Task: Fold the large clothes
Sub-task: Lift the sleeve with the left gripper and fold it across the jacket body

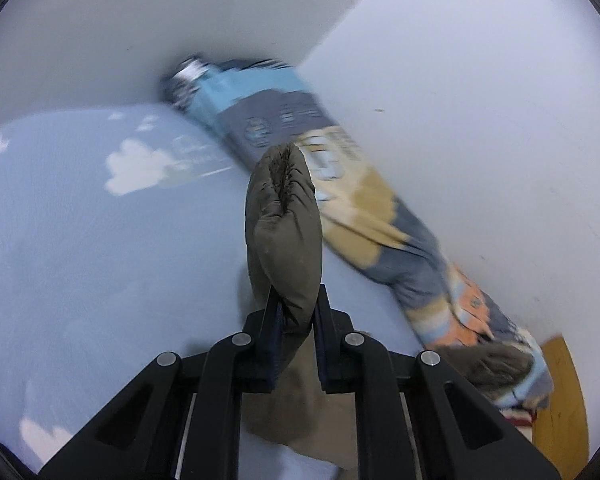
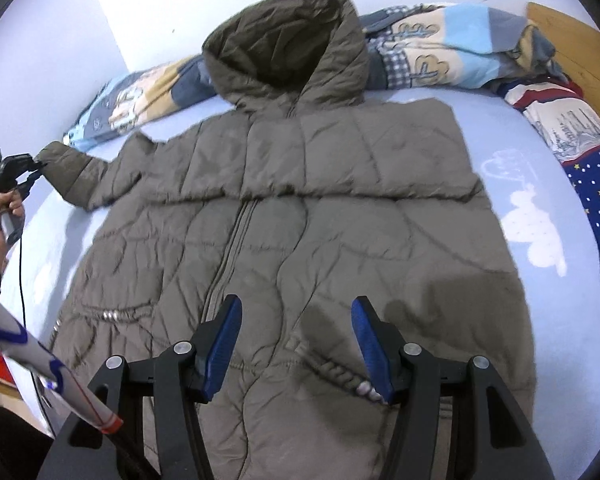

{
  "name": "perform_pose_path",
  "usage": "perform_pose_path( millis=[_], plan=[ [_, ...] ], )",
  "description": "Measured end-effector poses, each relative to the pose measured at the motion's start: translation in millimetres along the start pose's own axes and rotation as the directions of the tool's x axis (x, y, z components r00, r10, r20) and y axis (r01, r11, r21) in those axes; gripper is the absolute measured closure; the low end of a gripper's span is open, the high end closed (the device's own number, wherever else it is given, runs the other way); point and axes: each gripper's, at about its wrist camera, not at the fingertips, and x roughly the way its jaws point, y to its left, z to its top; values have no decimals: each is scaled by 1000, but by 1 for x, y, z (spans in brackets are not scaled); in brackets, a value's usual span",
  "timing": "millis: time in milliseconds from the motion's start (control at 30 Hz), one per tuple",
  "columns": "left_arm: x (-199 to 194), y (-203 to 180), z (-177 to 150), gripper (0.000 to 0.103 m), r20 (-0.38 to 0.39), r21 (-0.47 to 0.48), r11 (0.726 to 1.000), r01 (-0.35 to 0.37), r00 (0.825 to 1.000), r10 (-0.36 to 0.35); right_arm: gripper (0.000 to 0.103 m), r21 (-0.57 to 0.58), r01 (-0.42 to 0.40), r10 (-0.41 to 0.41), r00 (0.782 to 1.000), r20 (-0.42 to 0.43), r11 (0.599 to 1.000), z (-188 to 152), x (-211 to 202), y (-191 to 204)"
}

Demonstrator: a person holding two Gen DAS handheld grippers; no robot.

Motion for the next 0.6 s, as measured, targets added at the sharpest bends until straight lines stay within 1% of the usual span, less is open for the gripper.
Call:
perform_pose_path(
  millis=[133,267,333,433,600],
  plan=[
    [-31,-52,-10,90,23,97,994,44,999,-46,41,28,3,-5,999,48,1000,7,-16,-9],
    [-52,-98,-29,90,11,158,981,109,994,-112,41,58,1,-6,997,78,998,11,-31,-20],
    [-57,-118,-40,90,-5,180,974,141,990,-143,41,74,2,-9,995,95,997,12,-38,-27],
    [-60,-155,-63,90,-44,212,956,201,980,-196,41,102,7,-20,992,124,995,15,-49,-39],
    [-51,-217,-113,90,-142,268,922,279,958,-249,41,175,16,-45,985,167,984,19,-64,-65]
  ],
)
